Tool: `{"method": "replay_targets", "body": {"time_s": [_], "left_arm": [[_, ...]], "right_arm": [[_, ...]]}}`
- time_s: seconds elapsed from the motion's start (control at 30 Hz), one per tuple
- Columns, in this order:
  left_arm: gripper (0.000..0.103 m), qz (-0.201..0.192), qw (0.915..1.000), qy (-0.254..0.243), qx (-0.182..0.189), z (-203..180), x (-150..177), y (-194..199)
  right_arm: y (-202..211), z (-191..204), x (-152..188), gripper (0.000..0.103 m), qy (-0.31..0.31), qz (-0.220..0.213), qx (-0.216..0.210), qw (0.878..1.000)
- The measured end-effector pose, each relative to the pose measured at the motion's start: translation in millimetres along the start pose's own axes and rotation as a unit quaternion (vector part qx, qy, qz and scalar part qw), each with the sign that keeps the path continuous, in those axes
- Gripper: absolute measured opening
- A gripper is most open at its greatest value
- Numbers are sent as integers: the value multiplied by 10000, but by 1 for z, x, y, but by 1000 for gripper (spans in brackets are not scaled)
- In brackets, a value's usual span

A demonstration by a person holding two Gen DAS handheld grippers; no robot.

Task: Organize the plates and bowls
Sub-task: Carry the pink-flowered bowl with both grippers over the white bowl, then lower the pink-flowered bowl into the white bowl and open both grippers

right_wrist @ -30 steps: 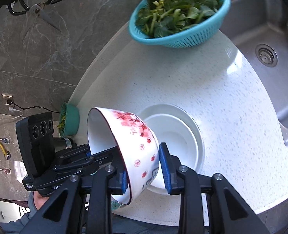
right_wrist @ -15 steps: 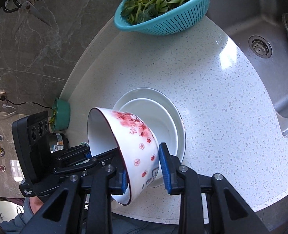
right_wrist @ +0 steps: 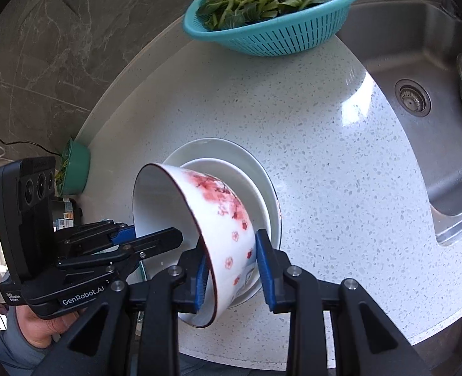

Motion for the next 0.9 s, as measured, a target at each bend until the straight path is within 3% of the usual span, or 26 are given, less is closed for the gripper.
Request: {"method": "replay_targets", "body": {"time_s": [0.13,0.3,0.5,0.6,0.9], "left_arm": [[20,-19,10000,32,-3,2,-1,1],[20,-53,9999,97,42,5,-2,2],[20,-129,9998,113,80,4,-2,6],[20,-154,9998,139,52,6,-2,7],[25,-280,9995,144,65,5,4,11]], "right_arm": [[1,3,1,43,-24,-10,-31,10000],[2,6,-1,44,84,-49,132,9999],[-2,20,-1,46,944,-193,1135,9889],[-4,22,-1,49,1054,-254,1152,9874],[0,8,-11,25,909,-337,1064,9896]]}}
Point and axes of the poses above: each gripper's, at about its wrist camera, not at the fingertips, and y roughly against the way its jaws point, z to its left, x to its underside, the point moved 7 cm from there along -y, roughly the way its jaws point, and after that the axes turned 2 degrees about x, right-handed, at the moved point
